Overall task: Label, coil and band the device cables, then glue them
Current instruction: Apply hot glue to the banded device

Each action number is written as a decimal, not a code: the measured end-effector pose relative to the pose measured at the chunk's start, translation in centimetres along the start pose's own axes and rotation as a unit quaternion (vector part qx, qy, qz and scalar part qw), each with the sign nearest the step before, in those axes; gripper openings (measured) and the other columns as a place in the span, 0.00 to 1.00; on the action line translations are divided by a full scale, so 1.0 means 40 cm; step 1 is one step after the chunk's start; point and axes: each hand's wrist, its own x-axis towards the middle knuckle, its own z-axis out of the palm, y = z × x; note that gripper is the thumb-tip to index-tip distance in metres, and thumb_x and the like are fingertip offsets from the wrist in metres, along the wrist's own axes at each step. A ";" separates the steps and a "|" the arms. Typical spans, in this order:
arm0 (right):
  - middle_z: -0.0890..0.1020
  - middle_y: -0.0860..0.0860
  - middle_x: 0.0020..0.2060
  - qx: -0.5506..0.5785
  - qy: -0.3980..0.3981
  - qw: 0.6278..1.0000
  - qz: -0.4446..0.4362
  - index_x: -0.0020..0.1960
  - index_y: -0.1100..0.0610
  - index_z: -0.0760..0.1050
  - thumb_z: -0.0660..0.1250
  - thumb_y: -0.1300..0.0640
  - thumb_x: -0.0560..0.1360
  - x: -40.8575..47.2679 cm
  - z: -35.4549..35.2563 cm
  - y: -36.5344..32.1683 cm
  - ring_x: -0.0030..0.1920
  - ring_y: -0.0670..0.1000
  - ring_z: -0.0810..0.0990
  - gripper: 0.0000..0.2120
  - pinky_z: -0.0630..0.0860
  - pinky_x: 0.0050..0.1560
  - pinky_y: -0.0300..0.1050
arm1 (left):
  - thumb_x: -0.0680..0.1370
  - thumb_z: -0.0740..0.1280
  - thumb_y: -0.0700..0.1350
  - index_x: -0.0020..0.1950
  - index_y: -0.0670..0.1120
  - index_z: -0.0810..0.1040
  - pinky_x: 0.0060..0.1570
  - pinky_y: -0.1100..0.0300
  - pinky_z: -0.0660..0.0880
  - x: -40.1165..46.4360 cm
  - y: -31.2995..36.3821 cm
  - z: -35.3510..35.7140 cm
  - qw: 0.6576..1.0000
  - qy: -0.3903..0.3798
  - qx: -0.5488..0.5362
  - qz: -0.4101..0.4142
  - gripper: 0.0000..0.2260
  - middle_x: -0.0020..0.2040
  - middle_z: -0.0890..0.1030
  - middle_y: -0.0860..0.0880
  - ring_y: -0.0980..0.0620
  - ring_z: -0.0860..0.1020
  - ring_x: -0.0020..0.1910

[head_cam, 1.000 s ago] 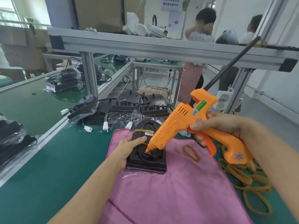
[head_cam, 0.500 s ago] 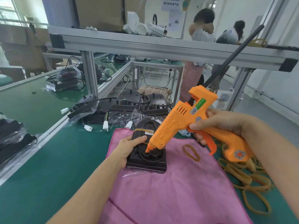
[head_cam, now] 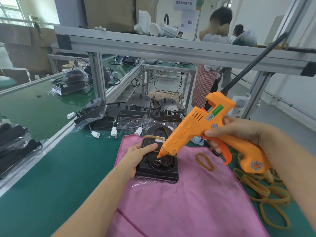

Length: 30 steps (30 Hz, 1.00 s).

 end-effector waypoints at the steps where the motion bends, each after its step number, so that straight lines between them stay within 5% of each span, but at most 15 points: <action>1: 0.79 0.61 0.34 0.003 -0.003 1.000 -0.001 0.48 0.56 0.81 0.75 0.54 0.70 -0.001 -0.001 0.002 0.34 0.58 0.80 0.09 0.78 0.42 0.51 | 0.73 0.73 0.42 0.53 0.42 0.79 0.38 0.47 0.82 0.000 0.000 0.000 1.000 0.000 0.001 0.001 0.11 0.45 0.84 0.36 0.41 0.83 0.36; 18: 0.79 0.61 0.34 0.010 -0.010 1.000 -0.013 0.47 0.57 0.81 0.75 0.53 0.70 -0.006 0.002 0.021 0.35 0.58 0.80 0.10 0.79 0.42 0.50 | 0.72 0.74 0.42 0.55 0.42 0.79 0.41 0.45 0.82 0.000 -0.001 -0.003 1.000 -0.003 0.002 0.003 0.13 0.46 0.84 0.36 0.40 0.83 0.38; 30: 0.80 0.62 0.36 0.013 -0.001 1.000 -0.010 0.54 0.64 0.77 0.77 0.50 0.67 -0.002 0.000 0.025 0.35 0.57 0.80 0.24 0.79 0.42 0.50 | 0.73 0.73 0.41 0.53 0.43 0.80 0.36 0.48 0.82 -0.003 0.002 0.001 1.000 -0.004 -0.002 0.000 0.10 0.43 0.84 0.37 0.41 0.83 0.34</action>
